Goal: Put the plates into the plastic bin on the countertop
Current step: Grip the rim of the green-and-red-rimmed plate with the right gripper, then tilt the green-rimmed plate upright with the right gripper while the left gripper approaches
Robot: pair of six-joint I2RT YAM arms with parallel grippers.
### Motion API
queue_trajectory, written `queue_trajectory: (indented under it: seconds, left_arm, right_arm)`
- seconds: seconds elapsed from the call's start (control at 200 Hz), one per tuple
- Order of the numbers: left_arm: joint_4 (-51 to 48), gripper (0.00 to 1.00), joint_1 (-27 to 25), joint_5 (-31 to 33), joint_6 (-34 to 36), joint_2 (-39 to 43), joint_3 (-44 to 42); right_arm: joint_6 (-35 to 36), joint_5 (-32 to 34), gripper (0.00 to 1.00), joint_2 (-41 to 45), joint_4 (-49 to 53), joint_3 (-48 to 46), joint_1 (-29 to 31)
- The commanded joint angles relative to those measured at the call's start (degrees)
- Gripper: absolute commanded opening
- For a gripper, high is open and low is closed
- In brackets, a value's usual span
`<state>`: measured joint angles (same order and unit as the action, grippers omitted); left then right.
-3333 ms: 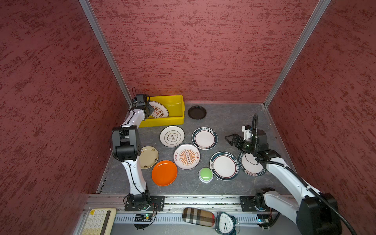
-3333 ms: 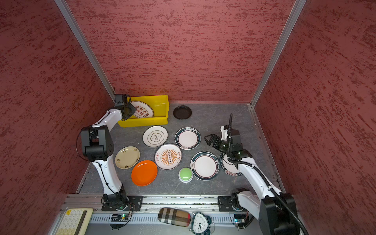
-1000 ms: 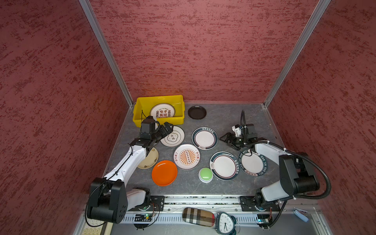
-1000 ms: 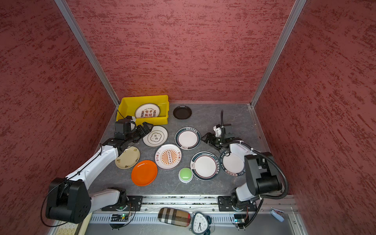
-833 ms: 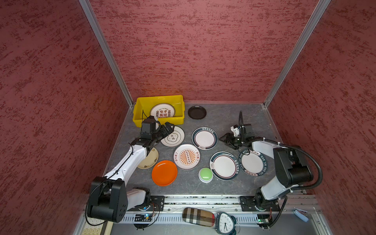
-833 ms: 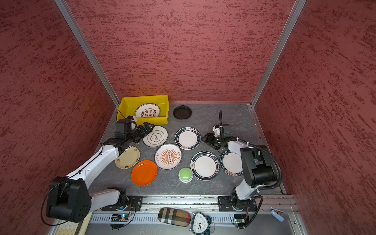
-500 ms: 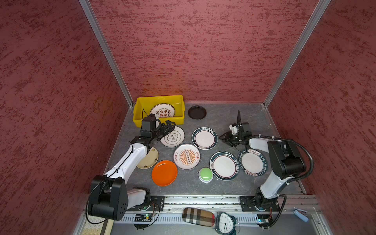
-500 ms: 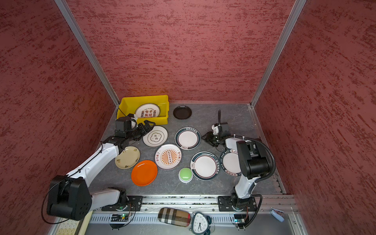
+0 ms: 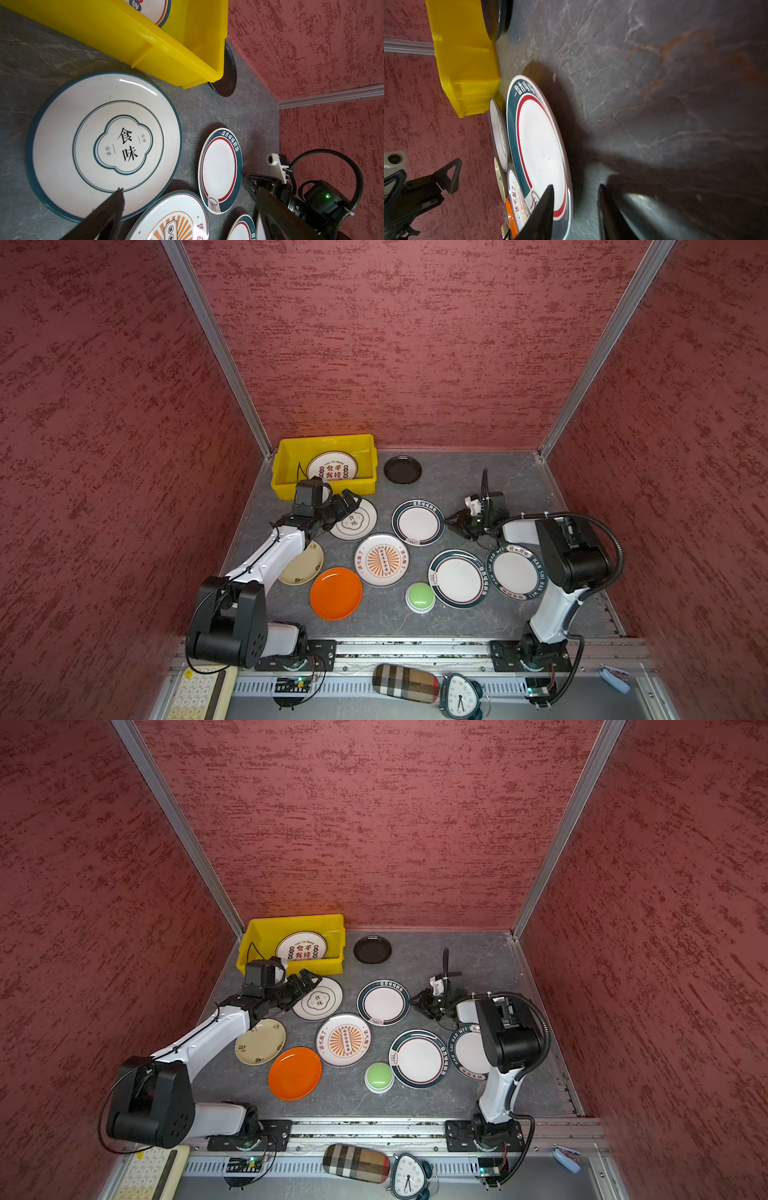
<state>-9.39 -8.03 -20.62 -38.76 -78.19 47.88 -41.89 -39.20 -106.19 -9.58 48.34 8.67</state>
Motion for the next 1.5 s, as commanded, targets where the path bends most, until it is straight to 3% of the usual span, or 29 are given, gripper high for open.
queue_trajectory:
  seconds: [0.0,0.426,0.787,0.997,1.493]
  left_arm:
    - [0.59,0.99,0.38,-1.0,0.1,-0.63,1.95]
    - [0.53,0.99,0.57,-1.47,0.1,-0.73,1.6]
    - [0.02,0.99,1.15,-1.44,0.31,0.92,0.58]
    - [-0.44,0.99,1.35,-1.79,0.62,1.59,0.72]
    - [-1.51,0.99,1.24,-2.08,-0.1,5.01,1.26]
  right_arm:
    - [-1.06,-0.39,0.36,-1.02,-2.39,1.85,0.56]
    - [-2.96,0.2,0.31,-2.83,-4.03,1.46,2.45]
    - [-6.22,0.23,0.14,-3.42,-7.62,0.18,2.5]
    - [-7.6,1.71,0.09,-2.79,-8.85,-0.54,2.42]
    - [-9.72,2.92,0.0,3.9,-8.36,-0.79,2.47]
